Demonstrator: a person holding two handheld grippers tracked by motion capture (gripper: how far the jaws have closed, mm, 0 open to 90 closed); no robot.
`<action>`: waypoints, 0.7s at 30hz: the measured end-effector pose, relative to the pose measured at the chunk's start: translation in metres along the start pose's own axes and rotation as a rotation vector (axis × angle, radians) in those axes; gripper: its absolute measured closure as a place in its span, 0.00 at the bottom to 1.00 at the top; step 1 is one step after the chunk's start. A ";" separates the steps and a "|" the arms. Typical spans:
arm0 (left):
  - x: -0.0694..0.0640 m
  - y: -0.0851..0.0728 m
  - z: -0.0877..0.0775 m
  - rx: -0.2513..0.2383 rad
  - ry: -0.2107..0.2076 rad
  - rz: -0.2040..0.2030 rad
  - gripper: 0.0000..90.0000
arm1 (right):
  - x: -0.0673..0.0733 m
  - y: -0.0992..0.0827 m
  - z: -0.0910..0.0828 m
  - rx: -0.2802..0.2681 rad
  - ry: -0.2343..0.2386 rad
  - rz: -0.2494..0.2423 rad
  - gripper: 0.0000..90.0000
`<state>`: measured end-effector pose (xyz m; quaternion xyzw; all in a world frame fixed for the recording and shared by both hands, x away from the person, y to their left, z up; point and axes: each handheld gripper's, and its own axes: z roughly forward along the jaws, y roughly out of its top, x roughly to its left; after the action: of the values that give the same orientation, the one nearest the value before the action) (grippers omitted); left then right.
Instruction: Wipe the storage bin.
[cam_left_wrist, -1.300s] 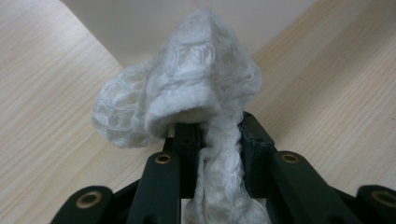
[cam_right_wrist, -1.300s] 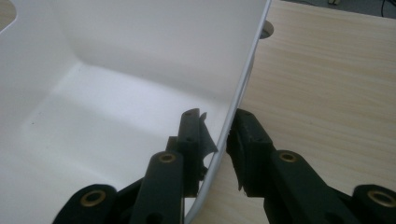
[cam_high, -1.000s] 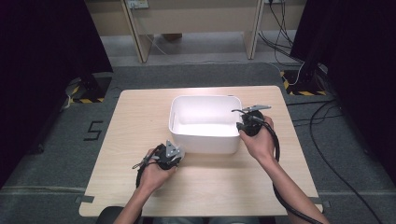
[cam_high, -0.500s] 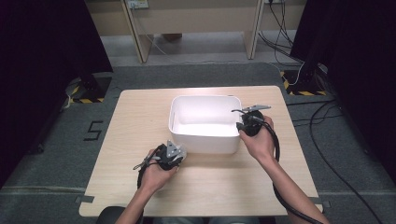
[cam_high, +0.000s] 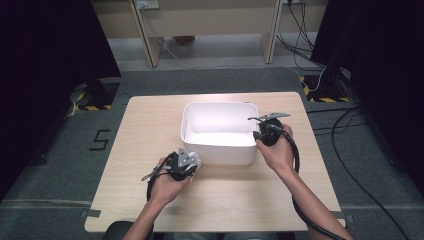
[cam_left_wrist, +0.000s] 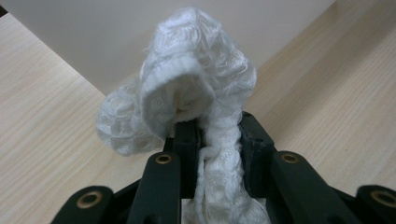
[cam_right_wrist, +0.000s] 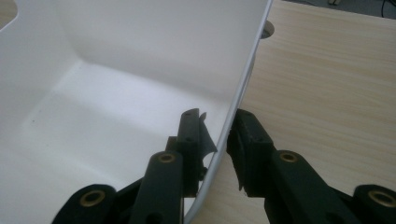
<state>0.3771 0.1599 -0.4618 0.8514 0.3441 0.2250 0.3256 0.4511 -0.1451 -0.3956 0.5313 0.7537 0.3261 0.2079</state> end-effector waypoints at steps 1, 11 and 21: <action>0.000 0.000 0.000 -0.001 0.000 -0.001 0.80 | 0.000 0.000 0.000 0.000 0.000 0.001 0.82; 0.001 0.006 -0.007 -0.015 0.004 0.000 0.80 | 0.001 0.000 0.000 -0.002 0.000 0.000 0.82; 0.002 0.011 -0.014 -0.026 0.004 0.002 0.80 | 0.001 0.000 0.000 -0.002 0.001 0.002 0.82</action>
<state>0.3749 0.1608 -0.4446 0.8469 0.3412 0.2316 0.3358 0.4511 -0.1446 -0.3958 0.5319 0.7529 0.3272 0.2078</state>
